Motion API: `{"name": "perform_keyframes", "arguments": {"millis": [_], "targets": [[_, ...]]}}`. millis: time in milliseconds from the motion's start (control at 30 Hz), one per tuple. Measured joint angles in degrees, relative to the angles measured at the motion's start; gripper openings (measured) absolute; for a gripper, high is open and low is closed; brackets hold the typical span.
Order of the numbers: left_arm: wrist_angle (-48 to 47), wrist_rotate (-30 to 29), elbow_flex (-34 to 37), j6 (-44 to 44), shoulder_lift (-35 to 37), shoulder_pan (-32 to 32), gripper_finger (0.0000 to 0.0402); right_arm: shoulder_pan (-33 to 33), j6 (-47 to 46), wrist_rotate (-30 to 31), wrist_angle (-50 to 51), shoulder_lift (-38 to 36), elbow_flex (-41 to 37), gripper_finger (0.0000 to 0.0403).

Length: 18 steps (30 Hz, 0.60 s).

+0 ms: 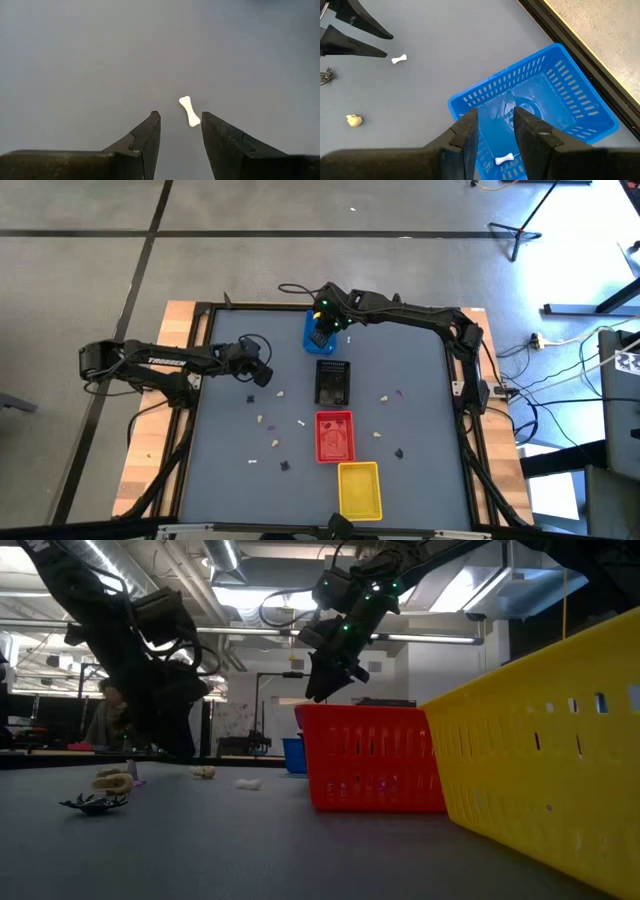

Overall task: Sort Halloween decoration
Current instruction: Put the white bone toy into the blue bin

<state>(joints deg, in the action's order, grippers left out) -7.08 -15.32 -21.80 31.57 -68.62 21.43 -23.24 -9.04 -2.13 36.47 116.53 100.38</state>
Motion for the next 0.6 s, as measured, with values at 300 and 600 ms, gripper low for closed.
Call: {"name": "perform_keyframes", "arguments": {"millis": [300,600], "targets": [[3.8,-0.1,0.8,-0.1,0.0,-0.3,0.0135,0.0,0.0,0.0,0.0,0.0,0.0,0.0122],[3.8,-3.2,0.8,-0.2,0.0,-2.3,0.0135,0.0,0.0,0.0,0.0,0.0,0.0,0.0122]]}}
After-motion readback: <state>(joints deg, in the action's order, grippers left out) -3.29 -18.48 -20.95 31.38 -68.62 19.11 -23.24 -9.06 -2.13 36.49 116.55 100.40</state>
